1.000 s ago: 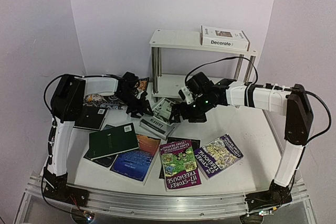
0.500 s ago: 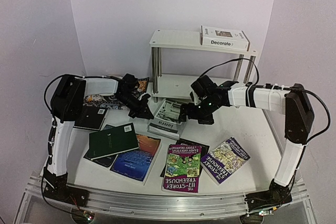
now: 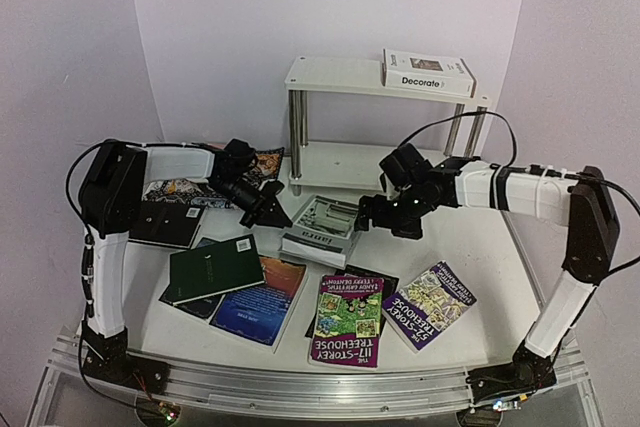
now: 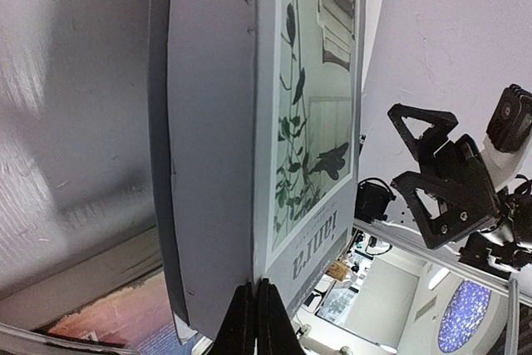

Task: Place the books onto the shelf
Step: Pick up the book at the center of the board, then pass from the left arm to the right

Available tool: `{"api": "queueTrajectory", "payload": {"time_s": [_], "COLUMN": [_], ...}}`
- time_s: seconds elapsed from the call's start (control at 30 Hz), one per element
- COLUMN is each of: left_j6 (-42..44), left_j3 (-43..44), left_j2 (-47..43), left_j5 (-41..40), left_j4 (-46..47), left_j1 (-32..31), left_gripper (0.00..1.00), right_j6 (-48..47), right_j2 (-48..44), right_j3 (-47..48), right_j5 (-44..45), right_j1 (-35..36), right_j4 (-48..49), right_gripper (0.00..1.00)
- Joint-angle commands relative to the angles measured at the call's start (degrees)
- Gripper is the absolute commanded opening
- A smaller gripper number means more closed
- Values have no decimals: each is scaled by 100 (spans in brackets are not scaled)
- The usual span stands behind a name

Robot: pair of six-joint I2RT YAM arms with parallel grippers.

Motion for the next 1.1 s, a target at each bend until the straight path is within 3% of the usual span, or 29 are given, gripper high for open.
{"api": "queueTrajectory", "payload": {"time_s": [0.0, 0.23, 0.47, 0.6, 0.77, 0.93, 1.07], "left_j6": [-91, -264, -321, -364, -390, -493, -733], "left_j3": [-127, -294, -828, -1084, -921, -775, -791], "left_j2": [-623, -819, -1349, -1628, -1699, -1636, -1573], "left_j5": [526, 696, 653, 601, 619, 647, 882], "left_j4": [94, 96, 94, 94, 94, 93, 94], "left_j1": [-18, -50, -53, -53, -61, -72, -71], "left_gripper": [0, 0, 0, 0, 0, 0, 0], "right_j6": [-812, -2071, -2532, -3341, -4363, -6201, -6737], "right_j2": [-624, -1029, -1181, -1046, -1423, -1960, -2412], "right_j3": [-177, -118, -203, 26, -482, -1376, -1938], "right_j5": [313, 272, 1434, 1853, 1840, 1435, 806], "right_j1": [32, 71, 602, 970, 1040, 1017, 657], "right_j4": [-29, -156, 283, 378, 1010, 1438, 1715], "right_gripper": [98, 98, 98, 98, 98, 98, 98]}}
